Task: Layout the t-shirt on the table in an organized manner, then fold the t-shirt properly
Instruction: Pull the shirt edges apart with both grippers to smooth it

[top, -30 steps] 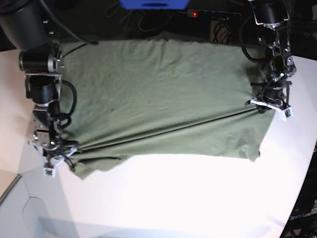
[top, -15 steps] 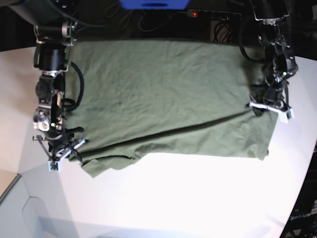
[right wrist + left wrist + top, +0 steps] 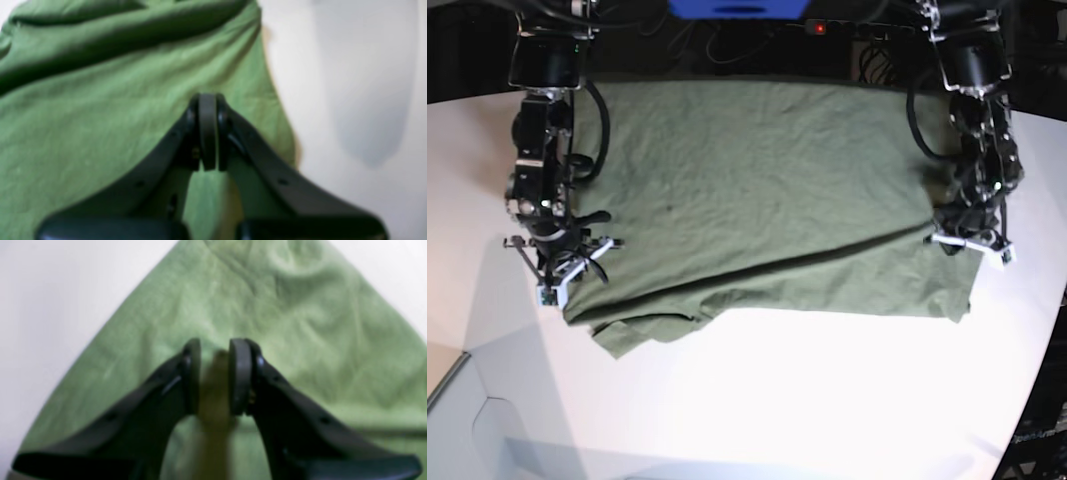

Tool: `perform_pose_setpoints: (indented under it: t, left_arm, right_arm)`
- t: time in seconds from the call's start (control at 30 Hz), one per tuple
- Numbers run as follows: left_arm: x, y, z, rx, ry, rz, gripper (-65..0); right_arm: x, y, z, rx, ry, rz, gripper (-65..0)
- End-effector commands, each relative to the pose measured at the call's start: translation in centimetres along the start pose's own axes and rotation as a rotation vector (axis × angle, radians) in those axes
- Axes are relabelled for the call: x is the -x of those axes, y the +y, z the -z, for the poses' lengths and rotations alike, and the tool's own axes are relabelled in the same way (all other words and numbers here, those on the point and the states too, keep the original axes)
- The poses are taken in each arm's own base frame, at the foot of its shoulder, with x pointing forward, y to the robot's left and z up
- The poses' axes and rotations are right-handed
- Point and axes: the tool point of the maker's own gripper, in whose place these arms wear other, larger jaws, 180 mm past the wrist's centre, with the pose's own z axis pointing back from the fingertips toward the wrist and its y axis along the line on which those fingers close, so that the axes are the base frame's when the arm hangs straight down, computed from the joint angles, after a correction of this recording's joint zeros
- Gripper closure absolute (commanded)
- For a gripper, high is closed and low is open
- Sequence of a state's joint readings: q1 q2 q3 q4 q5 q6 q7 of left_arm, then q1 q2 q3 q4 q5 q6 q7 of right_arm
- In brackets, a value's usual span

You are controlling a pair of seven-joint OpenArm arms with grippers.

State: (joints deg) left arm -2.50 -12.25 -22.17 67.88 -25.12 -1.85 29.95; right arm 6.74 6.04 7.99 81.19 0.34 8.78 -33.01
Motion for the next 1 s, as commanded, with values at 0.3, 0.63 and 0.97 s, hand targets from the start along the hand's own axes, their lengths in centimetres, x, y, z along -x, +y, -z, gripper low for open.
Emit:
perform_pose_setpoints:
  t: [0.3, 0.63, 0.97]
  left_arm:
    - [6.2, 1.3, -5.9, -0.022, 0.237, 0.098, -15.0]
    - [5.2, -3.4, -9.6, 0.11, 0.246, 0.087, -15.0]
    - [0.4, -4.3, -10.4, 0.185, 0.118, -0.008, -15.0]
  right_arm:
    - [-2.0, -1.0, -0.1, 0.018, -0.053, -0.017, 0.0]
    - [-1.7, 0.3, 0.0, -0.005, -0.049, 0.006, 0.0]
    - [-0.9, 0.3, -0.2, -0.005, -0.035, 0.004, 0.0]
